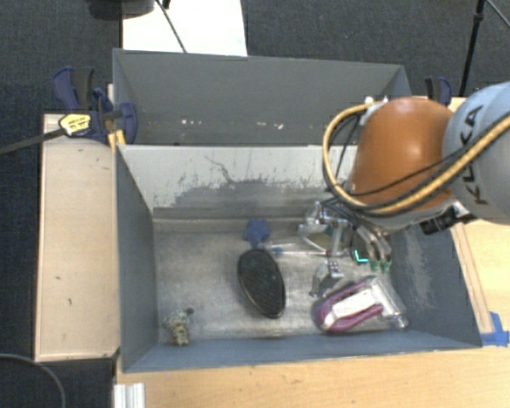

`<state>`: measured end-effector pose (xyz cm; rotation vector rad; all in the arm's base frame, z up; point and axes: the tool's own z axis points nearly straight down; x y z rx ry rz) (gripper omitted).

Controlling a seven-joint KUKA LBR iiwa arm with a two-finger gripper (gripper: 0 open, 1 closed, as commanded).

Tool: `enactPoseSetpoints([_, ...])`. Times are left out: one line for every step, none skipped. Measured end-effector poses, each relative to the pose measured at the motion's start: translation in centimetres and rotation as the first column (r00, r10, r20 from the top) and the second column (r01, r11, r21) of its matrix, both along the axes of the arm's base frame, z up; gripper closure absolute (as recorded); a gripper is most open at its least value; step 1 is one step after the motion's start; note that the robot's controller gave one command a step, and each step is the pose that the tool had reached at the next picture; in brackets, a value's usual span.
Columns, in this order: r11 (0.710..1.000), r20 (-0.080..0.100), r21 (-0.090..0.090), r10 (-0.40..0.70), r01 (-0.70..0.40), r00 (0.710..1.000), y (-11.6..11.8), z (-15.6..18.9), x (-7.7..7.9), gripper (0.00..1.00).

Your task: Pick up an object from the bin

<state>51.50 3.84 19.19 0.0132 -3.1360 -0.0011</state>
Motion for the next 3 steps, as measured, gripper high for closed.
enactPoseSetpoints([0.997, 0.009, 0.001, 0.074, -0.074, 0.997, 5.5, -11.6, 2.8, 0.0])
enactPoseSetpoints([0.999, 0.011, 0.004, -0.031, 0.031, 0.999, 11.8, -10.6, 5.3, 0.0])
enactPoseSetpoints([0.996, 0.013, 0.004, -0.094, 0.093, 0.996, 15.6, -7.7, 7.7, 0.0])
